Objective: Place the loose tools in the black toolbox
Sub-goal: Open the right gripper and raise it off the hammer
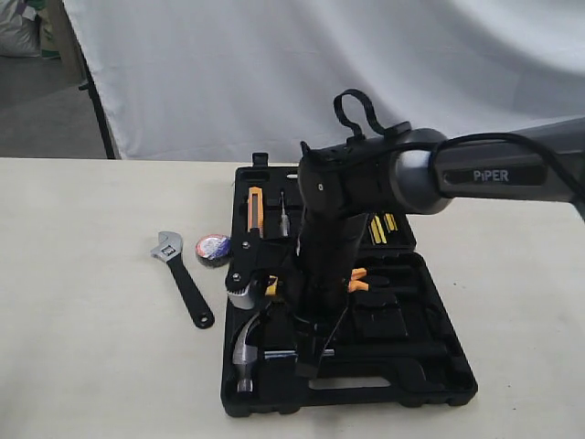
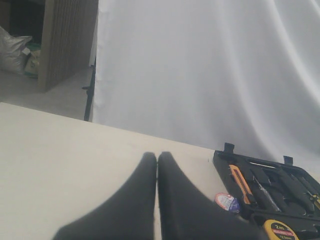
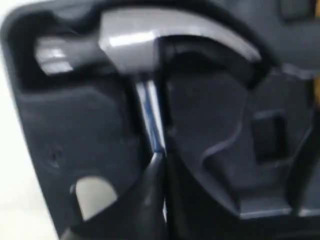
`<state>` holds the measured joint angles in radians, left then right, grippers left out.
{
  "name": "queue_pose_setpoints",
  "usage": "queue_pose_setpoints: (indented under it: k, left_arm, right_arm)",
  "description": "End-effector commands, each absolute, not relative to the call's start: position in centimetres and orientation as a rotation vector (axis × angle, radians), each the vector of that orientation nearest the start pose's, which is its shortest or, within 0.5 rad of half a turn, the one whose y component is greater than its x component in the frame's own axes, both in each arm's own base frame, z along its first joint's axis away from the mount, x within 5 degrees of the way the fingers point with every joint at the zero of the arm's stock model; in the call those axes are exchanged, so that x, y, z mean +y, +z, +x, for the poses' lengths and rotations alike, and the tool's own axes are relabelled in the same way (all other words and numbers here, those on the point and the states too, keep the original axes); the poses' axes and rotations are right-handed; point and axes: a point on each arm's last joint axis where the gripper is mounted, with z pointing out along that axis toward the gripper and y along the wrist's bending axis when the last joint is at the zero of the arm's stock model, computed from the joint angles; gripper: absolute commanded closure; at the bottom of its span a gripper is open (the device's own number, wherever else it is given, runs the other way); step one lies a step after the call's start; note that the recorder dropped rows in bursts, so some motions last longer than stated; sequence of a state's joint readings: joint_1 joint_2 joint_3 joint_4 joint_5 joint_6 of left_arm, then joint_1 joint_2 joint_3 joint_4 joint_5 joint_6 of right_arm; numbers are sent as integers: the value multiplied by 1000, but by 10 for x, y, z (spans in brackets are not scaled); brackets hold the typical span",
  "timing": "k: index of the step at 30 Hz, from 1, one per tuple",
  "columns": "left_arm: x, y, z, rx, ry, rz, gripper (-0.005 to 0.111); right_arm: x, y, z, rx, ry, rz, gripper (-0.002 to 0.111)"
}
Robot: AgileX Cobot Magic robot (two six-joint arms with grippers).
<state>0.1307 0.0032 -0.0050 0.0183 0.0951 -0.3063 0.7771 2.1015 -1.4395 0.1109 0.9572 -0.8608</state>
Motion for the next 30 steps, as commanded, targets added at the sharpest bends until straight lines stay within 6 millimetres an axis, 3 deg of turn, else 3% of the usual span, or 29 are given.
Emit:
queue_pose_setpoints:
  k: [1, 9, 17, 21, 30]
  left_arm:
    - [9, 208, 55, 1526, -103, -346, 106]
    - [9, 208, 55, 1526, -103, -346, 106]
    - [9, 208, 55, 1526, -103, -346, 106]
    - [9, 208, 55, 1526, -103, -346, 106]
    - [9, 208, 55, 1526, -103, -346, 106]
  right_arm:
    - [273, 111, 292, 2284, 117, -2200, 109]
    - [275, 115, 291, 2278, 134, -2190, 109]
    - [284, 173, 299, 2176, 134, -2063, 109]
    - [293, 198, 297, 2161, 266, -1952, 109]
    - [310, 196, 296, 2174, 512, -1749, 109]
